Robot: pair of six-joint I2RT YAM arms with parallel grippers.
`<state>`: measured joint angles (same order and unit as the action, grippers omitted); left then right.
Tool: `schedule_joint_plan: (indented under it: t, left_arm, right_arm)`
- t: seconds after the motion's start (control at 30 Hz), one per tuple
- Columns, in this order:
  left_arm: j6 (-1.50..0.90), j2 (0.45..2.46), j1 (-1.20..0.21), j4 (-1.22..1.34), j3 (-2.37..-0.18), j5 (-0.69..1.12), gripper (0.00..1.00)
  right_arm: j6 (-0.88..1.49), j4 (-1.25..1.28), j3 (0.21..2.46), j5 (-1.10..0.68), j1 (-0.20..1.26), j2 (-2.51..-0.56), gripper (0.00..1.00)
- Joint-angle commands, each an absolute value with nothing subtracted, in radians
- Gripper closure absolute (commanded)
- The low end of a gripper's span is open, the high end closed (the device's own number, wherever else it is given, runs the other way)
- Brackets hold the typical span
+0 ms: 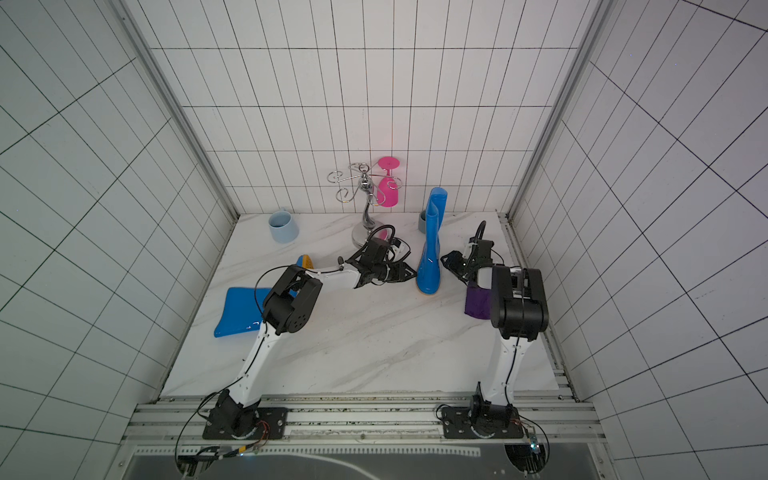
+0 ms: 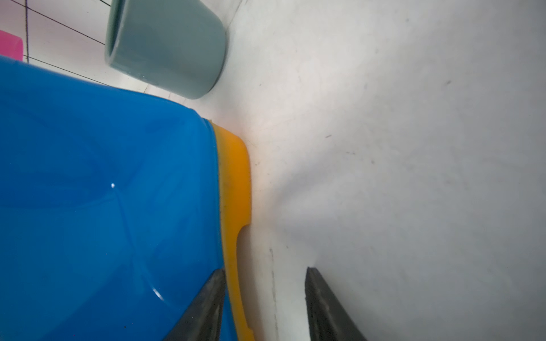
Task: Wipe the rubber boots with a cloth
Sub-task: Adjust the rubber boot at the center of the board.
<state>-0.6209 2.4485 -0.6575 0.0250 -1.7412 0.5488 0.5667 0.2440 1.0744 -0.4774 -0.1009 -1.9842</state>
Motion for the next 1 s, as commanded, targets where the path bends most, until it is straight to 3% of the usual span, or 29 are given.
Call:
schedule_joint_plan:
  t: [0.0, 0.2, 0.47, 0.7, 0.97]
  left_arm:
    - [-0.621, 2.399, -0.625, 0.003, -1.666, 0.526, 0.66]
    - [-0.613, 2.166, -0.557, 0.002, -1.449, 0.497, 0.66]
    - [-0.613, 1.753, -0.467, -0.070, -1.096, 0.406, 0.65]
    - [-0.603, 1.370, -0.238, -0.167, -0.803, 0.315, 0.64]
    - [-0.643, 0.998, 0.064, -0.249, -0.510, 0.245, 0.58]
  right_arm:
    - [0.530, 0.109, 1.053, -0.398, -0.119, -1.895, 0.53]
    - [0.491, 0.040, 0.954, -0.317, -0.095, -1.655, 0.53]
    - [0.433, -0.078, 0.878, -0.247, 0.056, -1.411, 0.53]
    - [0.382, -0.164, 0.860, -0.236, 0.224, -1.315, 0.52]
    - [0.333, -0.239, 0.905, -0.185, 0.419, -1.348, 0.53]
